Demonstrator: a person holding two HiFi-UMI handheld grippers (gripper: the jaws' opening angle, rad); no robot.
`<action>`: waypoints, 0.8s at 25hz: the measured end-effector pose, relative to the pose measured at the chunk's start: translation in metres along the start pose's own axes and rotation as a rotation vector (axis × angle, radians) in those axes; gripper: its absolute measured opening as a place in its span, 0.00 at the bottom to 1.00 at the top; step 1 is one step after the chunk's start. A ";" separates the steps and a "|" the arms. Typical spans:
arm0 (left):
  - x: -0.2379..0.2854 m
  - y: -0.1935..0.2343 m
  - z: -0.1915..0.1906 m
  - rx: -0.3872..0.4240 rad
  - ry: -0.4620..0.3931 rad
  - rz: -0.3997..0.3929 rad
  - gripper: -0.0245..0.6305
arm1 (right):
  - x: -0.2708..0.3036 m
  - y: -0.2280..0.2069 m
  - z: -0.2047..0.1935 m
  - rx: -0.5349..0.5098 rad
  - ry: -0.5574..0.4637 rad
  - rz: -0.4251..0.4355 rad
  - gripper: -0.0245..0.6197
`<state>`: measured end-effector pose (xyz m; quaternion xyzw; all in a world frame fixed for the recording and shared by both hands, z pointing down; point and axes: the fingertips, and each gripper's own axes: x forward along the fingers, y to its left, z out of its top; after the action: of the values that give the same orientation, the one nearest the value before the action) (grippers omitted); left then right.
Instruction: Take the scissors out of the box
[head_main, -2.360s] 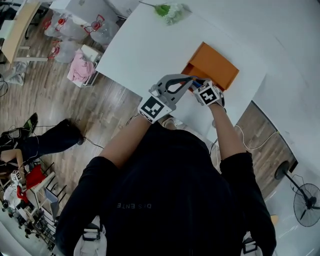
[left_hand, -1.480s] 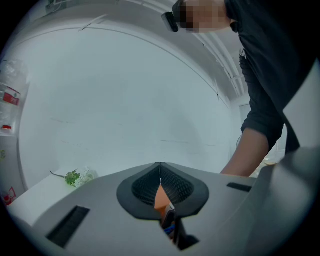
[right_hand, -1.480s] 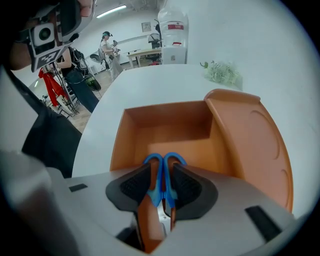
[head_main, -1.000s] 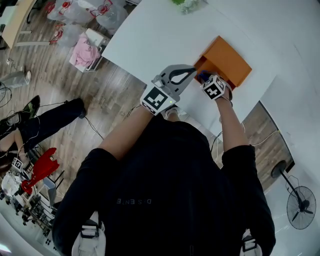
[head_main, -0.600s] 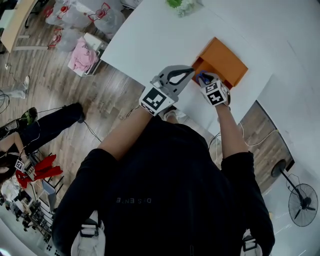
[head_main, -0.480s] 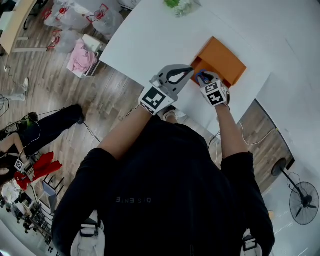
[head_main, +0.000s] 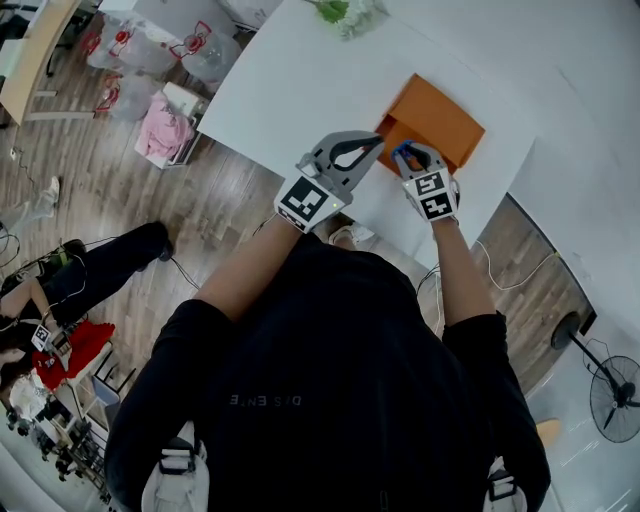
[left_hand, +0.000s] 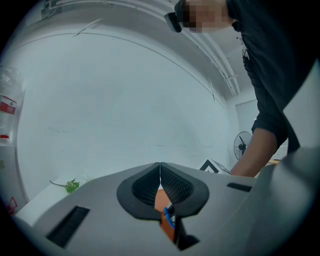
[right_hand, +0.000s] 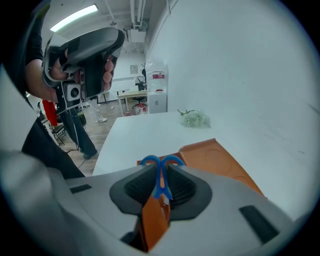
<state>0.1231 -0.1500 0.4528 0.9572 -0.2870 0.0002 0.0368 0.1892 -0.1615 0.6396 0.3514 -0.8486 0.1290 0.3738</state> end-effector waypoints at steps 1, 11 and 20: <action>0.000 -0.001 0.001 -0.003 0.002 0.000 0.07 | -0.003 -0.001 0.002 0.005 -0.013 -0.006 0.16; 0.002 -0.007 0.019 0.040 0.013 -0.029 0.07 | -0.056 -0.009 0.042 0.135 -0.215 -0.050 0.17; 0.009 -0.018 0.060 0.060 -0.024 -0.097 0.07 | -0.122 -0.016 0.083 0.225 -0.399 -0.087 0.17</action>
<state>0.1395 -0.1443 0.3916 0.9707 -0.2403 -0.0046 0.0045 0.2129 -0.1518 0.4932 0.4457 -0.8700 0.1345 0.1625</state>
